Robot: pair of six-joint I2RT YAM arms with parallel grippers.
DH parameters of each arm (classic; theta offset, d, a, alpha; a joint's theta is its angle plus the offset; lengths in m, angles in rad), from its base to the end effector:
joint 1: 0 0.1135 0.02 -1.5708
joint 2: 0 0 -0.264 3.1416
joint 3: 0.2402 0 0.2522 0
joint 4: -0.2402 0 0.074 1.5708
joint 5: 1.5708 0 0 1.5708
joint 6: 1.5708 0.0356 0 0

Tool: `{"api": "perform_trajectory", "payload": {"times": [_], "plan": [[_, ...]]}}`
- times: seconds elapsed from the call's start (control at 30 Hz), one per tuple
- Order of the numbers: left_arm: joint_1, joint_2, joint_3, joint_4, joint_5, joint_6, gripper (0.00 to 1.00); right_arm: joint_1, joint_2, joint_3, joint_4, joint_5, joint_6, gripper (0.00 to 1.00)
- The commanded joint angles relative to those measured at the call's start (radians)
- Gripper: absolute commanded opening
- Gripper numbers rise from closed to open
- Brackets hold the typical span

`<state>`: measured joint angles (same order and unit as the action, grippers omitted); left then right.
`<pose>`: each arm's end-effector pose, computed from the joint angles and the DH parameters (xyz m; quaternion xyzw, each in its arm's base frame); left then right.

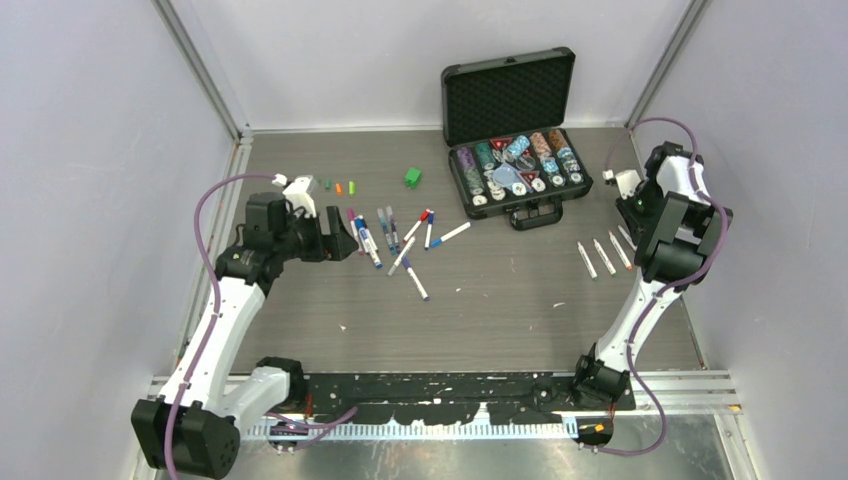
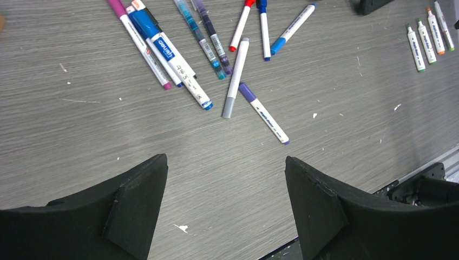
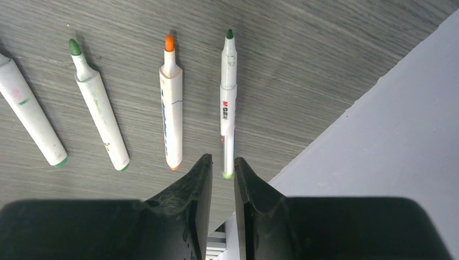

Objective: Open the pen caps
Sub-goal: Place the pen at the center of the board.

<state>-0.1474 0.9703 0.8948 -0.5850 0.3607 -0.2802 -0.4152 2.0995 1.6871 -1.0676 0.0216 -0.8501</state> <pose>0.2003 -0.0424 0.3068 0.0201 0.8869 -0.2492 0.3884 0.3763 -0.1667 0.1891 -0.2150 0.9755 -0.0355 0.0302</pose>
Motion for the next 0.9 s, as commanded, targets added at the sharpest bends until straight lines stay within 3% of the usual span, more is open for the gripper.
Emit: {"api": "perform_trajectory", "payload": {"times": [0.0,0.4,0.53,0.67,0.87], "plan": [[-0.004,-0.022,0.036,0.005,-0.001,0.014,0.82,0.004,0.007,0.043,-0.028,0.019,0.006,0.28],[-0.004,-0.023,0.037,0.005,0.000,0.022,0.83,0.004,-0.016,0.072,-0.039,-0.007,0.040,0.29],[-0.004,-0.020,0.036,0.010,-0.001,0.019,0.85,0.004,-0.087,0.067,-0.024,-0.083,0.073,0.29],[-0.001,-0.021,0.021,0.034,-0.001,-0.026,0.99,0.004,-0.195,0.008,0.013,-0.166,0.100,0.31],[0.010,-0.002,-0.005,0.096,0.103,-0.081,1.00,0.024,-0.360,-0.112,0.043,-0.330,0.176,0.32]]}}
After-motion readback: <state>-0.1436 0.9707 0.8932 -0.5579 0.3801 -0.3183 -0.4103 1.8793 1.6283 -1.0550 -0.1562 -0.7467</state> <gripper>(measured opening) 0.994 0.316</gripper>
